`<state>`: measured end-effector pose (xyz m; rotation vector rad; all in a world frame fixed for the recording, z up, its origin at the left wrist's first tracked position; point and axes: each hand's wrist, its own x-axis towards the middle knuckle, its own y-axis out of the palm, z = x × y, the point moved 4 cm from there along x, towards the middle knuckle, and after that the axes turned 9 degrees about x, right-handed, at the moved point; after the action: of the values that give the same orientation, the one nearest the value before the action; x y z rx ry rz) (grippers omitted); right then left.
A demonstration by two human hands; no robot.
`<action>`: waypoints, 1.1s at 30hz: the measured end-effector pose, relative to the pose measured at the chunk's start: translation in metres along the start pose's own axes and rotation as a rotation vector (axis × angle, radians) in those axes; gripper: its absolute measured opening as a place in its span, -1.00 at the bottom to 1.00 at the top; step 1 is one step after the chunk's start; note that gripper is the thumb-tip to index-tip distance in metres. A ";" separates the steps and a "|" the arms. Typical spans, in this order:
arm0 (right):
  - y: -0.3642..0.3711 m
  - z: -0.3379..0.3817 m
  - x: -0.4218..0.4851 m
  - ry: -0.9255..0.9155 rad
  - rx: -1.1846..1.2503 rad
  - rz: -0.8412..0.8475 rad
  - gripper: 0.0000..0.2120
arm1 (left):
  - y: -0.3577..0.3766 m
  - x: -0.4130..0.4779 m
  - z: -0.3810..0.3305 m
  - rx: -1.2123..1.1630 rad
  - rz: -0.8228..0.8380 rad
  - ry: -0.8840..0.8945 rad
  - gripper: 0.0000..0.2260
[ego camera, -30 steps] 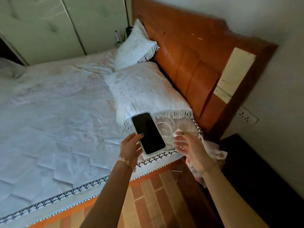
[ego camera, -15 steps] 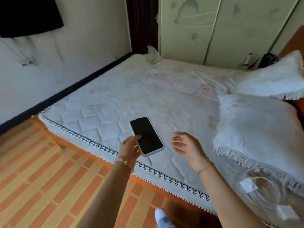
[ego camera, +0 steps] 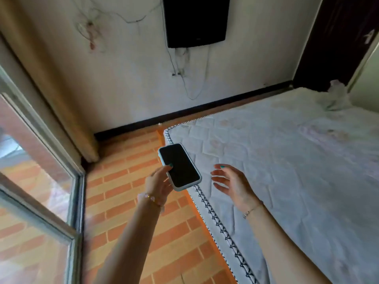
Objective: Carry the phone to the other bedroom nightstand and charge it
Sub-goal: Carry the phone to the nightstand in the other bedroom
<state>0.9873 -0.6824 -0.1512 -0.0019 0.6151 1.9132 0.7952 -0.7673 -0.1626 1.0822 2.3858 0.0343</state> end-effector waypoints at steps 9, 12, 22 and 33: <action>0.115 -0.015 0.118 0.101 -0.079 0.238 -0.80 | -0.092 0.074 -0.057 -0.129 -0.214 0.026 -0.78; 0.152 -0.025 0.157 0.129 -0.083 0.274 -0.83 | -0.119 0.105 -0.075 -0.153 -0.271 0.040 -0.86; 0.297 -0.049 0.306 0.129 -0.087 0.313 -0.82 | -0.220 0.250 -0.165 -0.158 -0.286 0.096 -0.85; 0.414 -0.042 0.461 0.080 -0.104 0.272 -0.80 | -0.288 0.396 -0.284 -0.115 -0.261 0.178 -0.72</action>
<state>0.4230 -0.4237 -0.1438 -0.0649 0.5926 2.2157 0.2465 -0.6307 -0.1576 0.7355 2.6302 0.1810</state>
